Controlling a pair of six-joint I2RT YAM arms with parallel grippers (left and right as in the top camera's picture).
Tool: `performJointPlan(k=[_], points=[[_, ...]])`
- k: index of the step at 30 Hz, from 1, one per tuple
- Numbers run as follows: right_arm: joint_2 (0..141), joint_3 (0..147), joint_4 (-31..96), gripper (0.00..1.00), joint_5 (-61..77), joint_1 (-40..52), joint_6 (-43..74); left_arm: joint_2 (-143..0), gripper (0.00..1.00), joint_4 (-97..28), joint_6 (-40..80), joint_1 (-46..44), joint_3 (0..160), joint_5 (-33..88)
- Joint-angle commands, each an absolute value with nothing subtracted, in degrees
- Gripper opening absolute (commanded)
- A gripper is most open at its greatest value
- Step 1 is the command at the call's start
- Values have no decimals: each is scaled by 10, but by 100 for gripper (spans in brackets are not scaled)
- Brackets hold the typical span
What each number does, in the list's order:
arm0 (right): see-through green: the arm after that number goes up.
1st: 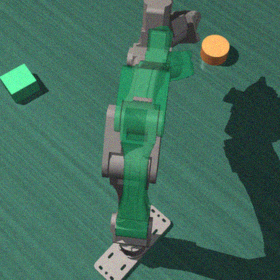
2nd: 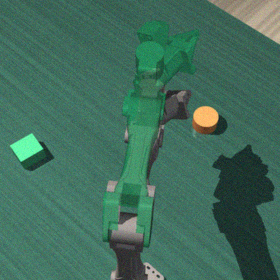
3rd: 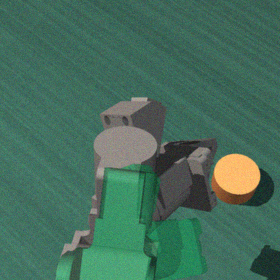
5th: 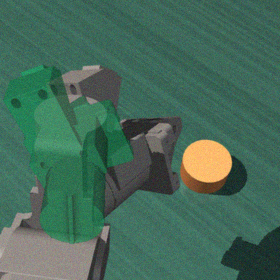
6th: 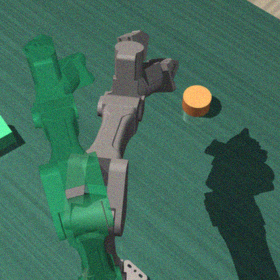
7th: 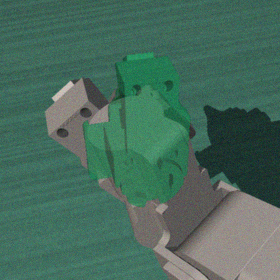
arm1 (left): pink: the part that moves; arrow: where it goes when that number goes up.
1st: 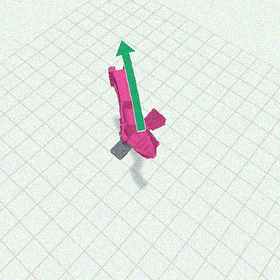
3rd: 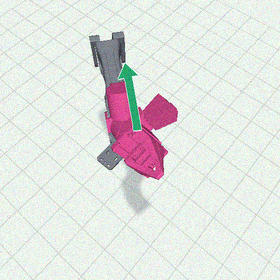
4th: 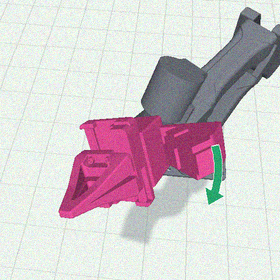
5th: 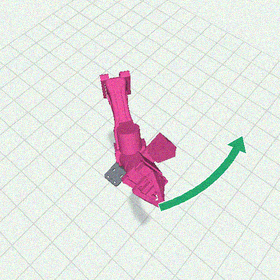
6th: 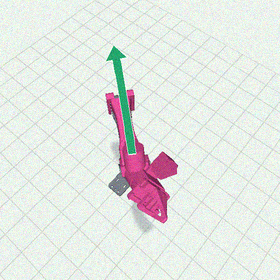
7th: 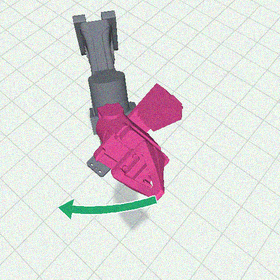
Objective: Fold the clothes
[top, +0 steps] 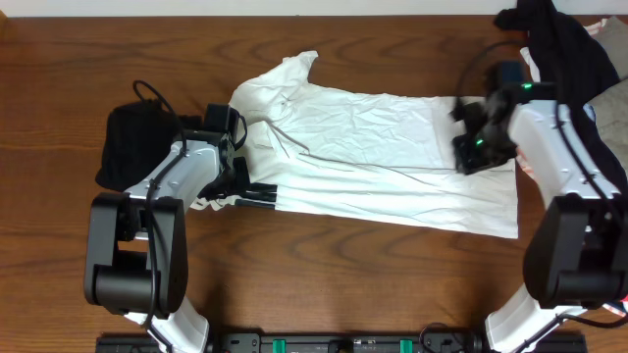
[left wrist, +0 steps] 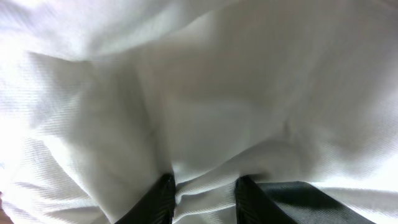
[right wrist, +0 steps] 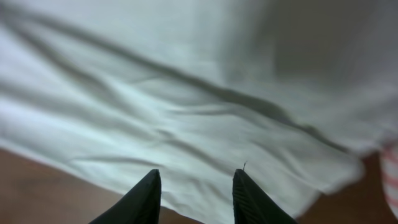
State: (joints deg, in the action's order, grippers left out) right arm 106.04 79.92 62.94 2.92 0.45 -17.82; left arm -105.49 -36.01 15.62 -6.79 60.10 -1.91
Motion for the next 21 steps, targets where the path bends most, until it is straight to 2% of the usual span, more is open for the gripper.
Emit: performJointPlan(k=[1, 8, 21], points=[[1061, 775, 624, 35, 54, 38, -282, -1120, 33, -379, 159, -52, 537, -80], [1061, 750, 599, 34, 62, 90, -331, -1120, 33, -373, 160, -52, 537, -80], [1061, 699, 537, 36, 65, 107, -335, -1120, 33, -373, 164, -52, 537, -80]])
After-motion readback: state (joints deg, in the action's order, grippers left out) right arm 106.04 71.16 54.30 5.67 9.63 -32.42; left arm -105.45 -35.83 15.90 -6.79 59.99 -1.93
